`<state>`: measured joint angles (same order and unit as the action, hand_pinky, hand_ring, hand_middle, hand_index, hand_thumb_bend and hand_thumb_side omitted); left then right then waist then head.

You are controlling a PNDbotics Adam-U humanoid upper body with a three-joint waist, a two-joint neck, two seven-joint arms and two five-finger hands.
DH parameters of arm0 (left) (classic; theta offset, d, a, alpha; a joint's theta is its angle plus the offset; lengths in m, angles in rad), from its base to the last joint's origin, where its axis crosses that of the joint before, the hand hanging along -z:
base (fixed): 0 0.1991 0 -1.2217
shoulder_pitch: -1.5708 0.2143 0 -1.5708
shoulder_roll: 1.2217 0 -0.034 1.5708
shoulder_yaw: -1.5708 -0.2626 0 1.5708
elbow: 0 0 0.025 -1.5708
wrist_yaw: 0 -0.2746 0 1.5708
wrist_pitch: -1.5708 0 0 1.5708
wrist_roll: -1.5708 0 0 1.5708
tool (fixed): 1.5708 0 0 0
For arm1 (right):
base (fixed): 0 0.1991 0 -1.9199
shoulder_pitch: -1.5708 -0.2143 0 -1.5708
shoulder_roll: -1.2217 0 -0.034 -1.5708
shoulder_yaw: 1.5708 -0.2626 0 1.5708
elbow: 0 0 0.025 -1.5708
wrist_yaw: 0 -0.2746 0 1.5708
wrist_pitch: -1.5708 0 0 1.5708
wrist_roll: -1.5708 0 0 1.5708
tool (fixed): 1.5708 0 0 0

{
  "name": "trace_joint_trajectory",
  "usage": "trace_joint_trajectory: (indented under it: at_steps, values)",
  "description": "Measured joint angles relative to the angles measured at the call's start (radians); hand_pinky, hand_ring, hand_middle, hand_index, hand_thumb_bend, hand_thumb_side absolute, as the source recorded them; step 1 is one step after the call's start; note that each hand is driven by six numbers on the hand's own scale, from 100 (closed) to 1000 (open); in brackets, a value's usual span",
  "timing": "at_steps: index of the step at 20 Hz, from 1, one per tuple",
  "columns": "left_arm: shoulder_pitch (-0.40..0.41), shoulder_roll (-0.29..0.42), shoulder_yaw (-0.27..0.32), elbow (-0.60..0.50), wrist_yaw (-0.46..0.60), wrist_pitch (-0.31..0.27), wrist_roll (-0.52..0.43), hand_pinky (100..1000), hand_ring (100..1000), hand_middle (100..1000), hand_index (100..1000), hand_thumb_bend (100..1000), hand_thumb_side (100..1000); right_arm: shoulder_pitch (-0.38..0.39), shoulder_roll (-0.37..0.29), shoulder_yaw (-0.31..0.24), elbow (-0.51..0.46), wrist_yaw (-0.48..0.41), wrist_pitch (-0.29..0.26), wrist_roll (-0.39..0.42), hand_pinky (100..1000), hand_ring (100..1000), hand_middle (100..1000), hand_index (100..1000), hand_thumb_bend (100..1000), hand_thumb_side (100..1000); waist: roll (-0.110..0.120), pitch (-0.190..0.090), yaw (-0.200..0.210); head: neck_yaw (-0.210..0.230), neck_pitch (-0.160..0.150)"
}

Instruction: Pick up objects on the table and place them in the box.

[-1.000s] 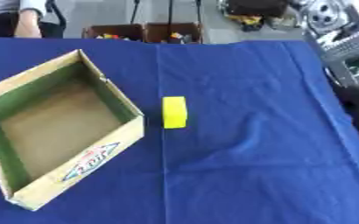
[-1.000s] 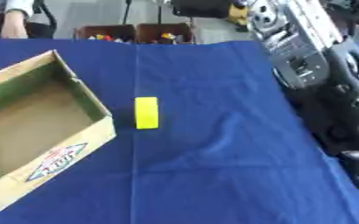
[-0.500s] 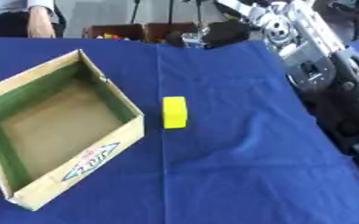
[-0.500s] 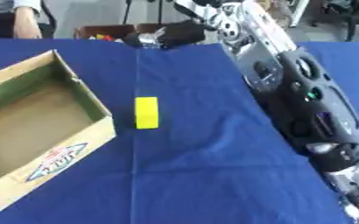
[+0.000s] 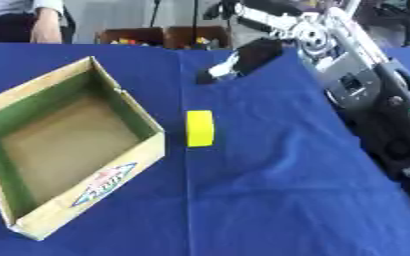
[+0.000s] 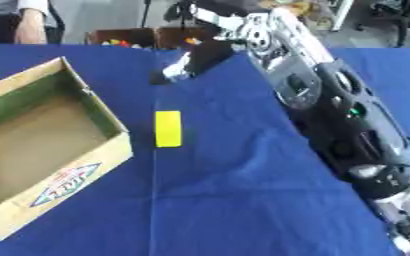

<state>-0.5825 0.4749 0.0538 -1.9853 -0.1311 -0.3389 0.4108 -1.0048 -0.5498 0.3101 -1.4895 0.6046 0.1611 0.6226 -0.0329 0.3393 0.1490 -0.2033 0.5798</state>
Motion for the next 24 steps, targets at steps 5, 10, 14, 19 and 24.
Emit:
trace_joint_trajectory:
  at_steps: [5,10,14,19,24]
  values:
    - [0.000,0.000,0.000,0.000,0.000,0.000,0.000,748,903,892,948,100,961,0.006,0.000,0.018,0.000,-0.072,0.024,0.071,864,931,912,931,729,357,0.000,0.000,0.001,0.002,0.000]
    - [0.000,-0.001,0.000,0.000,0.000,0.000,0.000,748,903,889,947,100,961,0.012,0.000,0.030,-0.008,-0.139,0.059,0.144,854,924,903,924,712,353,0.000,0.000,0.002,0.003,0.000]
    - [0.000,-0.001,0.000,0.000,0.000,0.001,0.000,748,902,887,946,100,960,0.015,0.002,0.036,-0.011,-0.152,0.089,0.195,853,925,903,922,705,343,0.000,0.000,0.006,0.002,0.000]
    - [-0.002,-0.008,0.000,0.000,0.002,0.001,0.000,748,902,886,945,100,959,0.017,0.019,0.043,0.016,-0.157,0.103,0.223,853,926,903,918,701,343,-0.005,0.000,0.013,-0.001,0.010]
    - [-0.008,-0.009,0.000,0.000,0.003,0.001,0.000,748,901,884,944,100,959,0.015,0.036,0.049,0.060,-0.170,0.108,0.229,852,930,905,914,696,339,-0.007,0.000,0.019,-0.001,0.024]
